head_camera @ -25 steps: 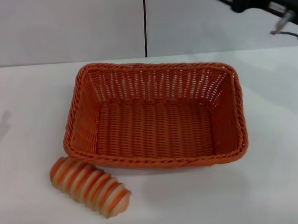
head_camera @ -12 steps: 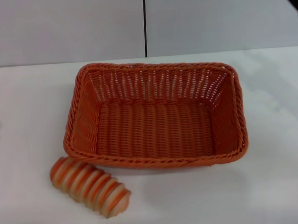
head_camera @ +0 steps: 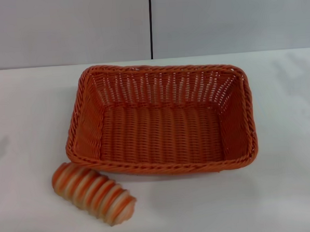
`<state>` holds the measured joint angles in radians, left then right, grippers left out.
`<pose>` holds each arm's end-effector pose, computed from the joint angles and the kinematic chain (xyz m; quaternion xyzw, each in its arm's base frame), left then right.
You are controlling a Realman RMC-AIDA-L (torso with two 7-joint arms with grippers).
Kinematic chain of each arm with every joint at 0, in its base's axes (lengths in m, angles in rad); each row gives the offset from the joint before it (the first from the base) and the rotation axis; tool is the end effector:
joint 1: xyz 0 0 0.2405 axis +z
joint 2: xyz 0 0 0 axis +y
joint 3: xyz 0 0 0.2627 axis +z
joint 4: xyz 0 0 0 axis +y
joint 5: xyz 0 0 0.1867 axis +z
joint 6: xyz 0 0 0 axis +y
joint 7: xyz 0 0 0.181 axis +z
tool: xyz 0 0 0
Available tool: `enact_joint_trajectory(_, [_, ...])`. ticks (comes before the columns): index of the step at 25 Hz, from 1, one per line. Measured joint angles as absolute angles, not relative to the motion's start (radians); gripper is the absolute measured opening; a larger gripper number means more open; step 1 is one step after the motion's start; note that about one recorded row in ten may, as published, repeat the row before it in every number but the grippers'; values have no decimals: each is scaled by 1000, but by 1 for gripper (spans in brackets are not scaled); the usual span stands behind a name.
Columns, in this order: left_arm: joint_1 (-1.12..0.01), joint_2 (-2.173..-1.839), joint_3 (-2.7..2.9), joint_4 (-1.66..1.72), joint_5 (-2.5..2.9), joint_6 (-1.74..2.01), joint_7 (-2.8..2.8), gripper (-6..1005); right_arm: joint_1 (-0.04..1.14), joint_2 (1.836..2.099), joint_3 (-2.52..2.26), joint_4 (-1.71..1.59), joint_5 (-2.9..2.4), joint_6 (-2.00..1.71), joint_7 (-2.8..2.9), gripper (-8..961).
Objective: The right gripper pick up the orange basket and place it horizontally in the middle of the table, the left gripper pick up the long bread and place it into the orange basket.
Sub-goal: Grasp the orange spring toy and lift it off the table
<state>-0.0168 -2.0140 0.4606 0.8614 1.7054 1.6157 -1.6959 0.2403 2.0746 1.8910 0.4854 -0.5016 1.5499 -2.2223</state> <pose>-0.3672 0.2199 0.0950 -0.7442 -0.4578 -0.3384 0.3494 0.2406 0.3112 0.0589 -0.6812 0.1824 0.5811 0.4061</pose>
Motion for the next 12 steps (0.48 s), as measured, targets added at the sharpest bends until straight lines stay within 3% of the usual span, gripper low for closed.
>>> enact_joint_trajectory(8, [-39,-2020,460,961,1805,1676,-1758,734,226,2072,1957,425,-495,1590,-2224,551])
enact_joint_trajectory(12, [-56,-2006,464,975,1832,1709,-1754,732,201,2072,1979,414,-495,1595,-2226,551])
